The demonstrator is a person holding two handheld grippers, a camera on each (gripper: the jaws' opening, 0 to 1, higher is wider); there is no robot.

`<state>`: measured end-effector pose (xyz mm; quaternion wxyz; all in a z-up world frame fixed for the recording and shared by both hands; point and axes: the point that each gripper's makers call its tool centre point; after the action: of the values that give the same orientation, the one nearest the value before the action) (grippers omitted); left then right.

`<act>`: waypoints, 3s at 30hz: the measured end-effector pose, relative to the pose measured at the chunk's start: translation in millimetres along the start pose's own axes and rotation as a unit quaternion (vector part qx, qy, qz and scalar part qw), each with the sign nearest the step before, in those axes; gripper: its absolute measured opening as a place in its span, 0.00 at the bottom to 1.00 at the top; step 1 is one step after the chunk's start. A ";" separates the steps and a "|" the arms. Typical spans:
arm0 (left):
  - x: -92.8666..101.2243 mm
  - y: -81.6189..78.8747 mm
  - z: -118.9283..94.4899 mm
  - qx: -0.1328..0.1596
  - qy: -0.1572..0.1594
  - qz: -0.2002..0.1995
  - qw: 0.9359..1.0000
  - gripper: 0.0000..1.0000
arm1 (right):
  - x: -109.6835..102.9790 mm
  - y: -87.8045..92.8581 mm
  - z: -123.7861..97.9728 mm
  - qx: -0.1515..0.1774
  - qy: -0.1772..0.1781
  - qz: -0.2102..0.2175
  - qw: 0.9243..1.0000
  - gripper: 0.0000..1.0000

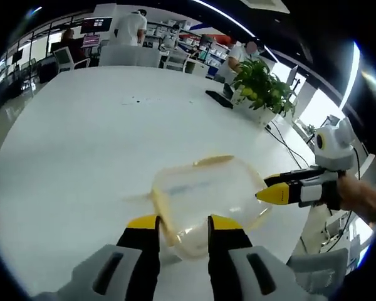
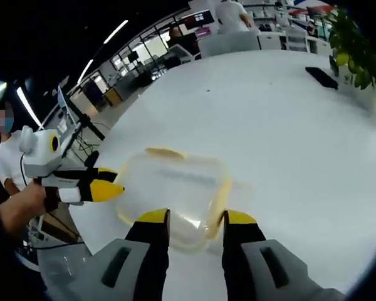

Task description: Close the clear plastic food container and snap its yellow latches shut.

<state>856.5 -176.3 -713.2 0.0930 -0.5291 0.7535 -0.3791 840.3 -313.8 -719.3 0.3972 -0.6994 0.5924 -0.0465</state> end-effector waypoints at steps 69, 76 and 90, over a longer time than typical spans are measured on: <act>-32.3 26.2 -51.0 -0.011 0.022 0.065 0.998 0.25 | -50.3 15.7 5.3 -0.032 -0.026 -0.086 0.995 0.26; -26.7 13.3 -56.7 0.009 0.036 0.133 0.990 0.30 | -52.4 6.8 1.2 -0.027 -0.040 -0.126 0.991 0.20; 1.4 6.8 -50.8 0.011 0.097 0.246 0.964 0.20 | -70.1 -6.1 6.1 -0.048 -0.100 -0.234 0.966 0.03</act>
<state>823.5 -152.5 -682.0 0.1152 -0.2873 0.8616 -0.4022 827.8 -250.2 -691.2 0.3985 -0.8379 0.3709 -0.0394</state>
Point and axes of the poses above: the point that each gripper's makers call its tool centre point, and the gripper's own axes: z roughly forward along the fingers, x roughly to its right, y roughly out of its underside, and after that the axes turned 3 degrees about -y, right-handed
